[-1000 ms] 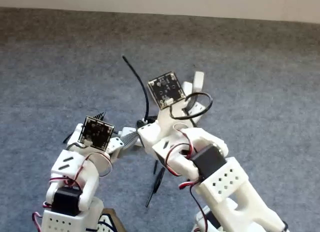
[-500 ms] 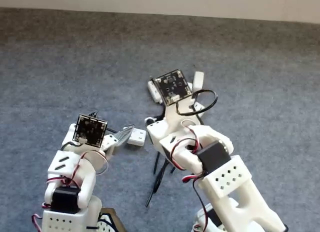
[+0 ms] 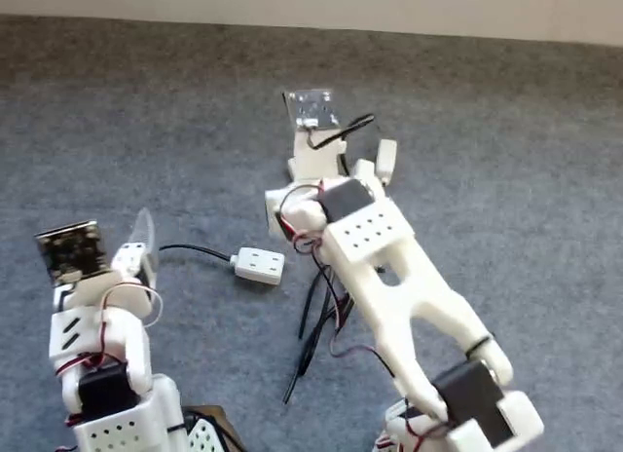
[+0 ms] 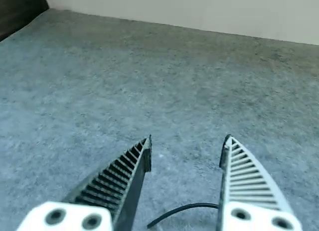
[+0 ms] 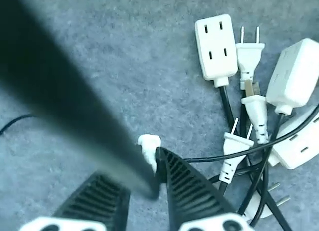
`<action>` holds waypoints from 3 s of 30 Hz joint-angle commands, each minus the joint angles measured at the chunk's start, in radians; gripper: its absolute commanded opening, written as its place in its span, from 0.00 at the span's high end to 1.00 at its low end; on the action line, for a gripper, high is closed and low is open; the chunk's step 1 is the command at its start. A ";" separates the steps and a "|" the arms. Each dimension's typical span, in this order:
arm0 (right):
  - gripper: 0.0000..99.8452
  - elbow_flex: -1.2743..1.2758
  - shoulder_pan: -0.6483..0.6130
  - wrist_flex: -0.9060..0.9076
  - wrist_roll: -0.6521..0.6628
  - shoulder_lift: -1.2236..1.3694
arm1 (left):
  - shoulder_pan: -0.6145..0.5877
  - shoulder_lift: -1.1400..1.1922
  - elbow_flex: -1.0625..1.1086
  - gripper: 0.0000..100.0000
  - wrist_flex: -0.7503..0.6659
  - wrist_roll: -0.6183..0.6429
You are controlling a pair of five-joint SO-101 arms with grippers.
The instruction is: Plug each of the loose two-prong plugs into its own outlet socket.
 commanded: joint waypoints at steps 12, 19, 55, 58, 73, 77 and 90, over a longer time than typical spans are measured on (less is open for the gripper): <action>0.99 0.058 0.022 -0.062 -0.180 0.028 | -0.081 -0.010 0.008 0.78 -0.021 0.034; 0.99 0.189 -0.025 -0.159 -0.178 0.024 | -0.081 -0.010 0.008 0.78 -0.021 0.034; 0.99 0.133 -0.096 -0.079 -0.178 0.030 | -0.058 -0.010 0.010 0.78 -0.021 0.031; 0.99 0.134 -0.096 -0.079 -0.178 0.031 | -0.058 -0.010 0.010 0.78 -0.021 0.031; 0.99 0.186 -0.030 -0.082 -0.170 0.035 | -0.058 -0.010 0.010 0.78 -0.021 0.031; 0.99 0.185 -0.036 -0.082 -0.152 0.067 | -0.041 -0.008 0.010 0.78 -0.021 0.031; 0.99 0.004 -0.165 -0.079 -0.149 0.458 | -0.038 -0.008 0.010 0.78 -0.021 0.031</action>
